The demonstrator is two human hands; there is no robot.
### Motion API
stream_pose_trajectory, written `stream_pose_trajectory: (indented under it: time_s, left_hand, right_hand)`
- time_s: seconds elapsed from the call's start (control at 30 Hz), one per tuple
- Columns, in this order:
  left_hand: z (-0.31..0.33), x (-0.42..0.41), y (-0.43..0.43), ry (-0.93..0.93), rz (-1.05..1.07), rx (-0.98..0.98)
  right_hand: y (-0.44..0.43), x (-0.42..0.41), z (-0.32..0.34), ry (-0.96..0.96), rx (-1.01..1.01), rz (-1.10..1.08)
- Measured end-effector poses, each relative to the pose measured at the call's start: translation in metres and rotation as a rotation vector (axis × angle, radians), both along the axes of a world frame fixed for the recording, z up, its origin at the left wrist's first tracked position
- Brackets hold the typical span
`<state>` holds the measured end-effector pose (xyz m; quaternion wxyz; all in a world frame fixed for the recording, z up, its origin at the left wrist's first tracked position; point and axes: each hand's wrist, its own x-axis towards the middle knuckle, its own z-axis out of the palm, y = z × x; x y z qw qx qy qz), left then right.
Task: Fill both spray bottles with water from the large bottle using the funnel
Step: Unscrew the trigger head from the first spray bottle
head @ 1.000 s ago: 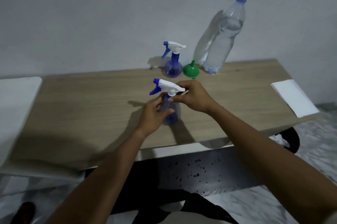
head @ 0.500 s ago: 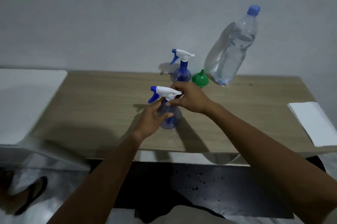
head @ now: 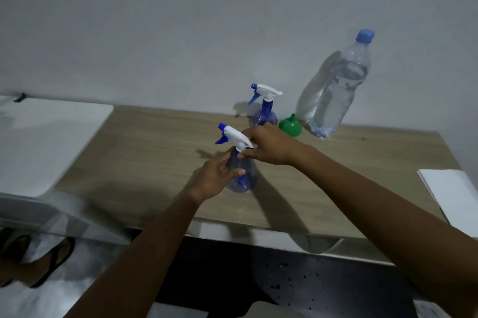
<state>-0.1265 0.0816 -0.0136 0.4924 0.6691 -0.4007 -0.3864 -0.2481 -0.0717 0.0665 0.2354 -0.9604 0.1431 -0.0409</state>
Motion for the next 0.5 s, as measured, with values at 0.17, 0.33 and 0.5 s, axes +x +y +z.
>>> stream_pose_trajectory:
  time_s: [0.17, 0.33, 0.5]
  left_hand:
    - [0.0, 0.005, -0.002, -0.009, -0.038, 0.008]
    - [-0.001, 0.012, -0.005, -0.032, -0.076, 0.001]
    - [-0.004, 0.021, -0.006, -0.053, -0.132, -0.064]
  right_hand:
    - [0.008, 0.003, -0.003, 0.052, -0.057, -0.014]
    - [0.003, 0.003, 0.002, 0.098, -0.036, -0.031]
    - [0.001, 0.012, 0.008, 0.107, -0.071, -0.043]
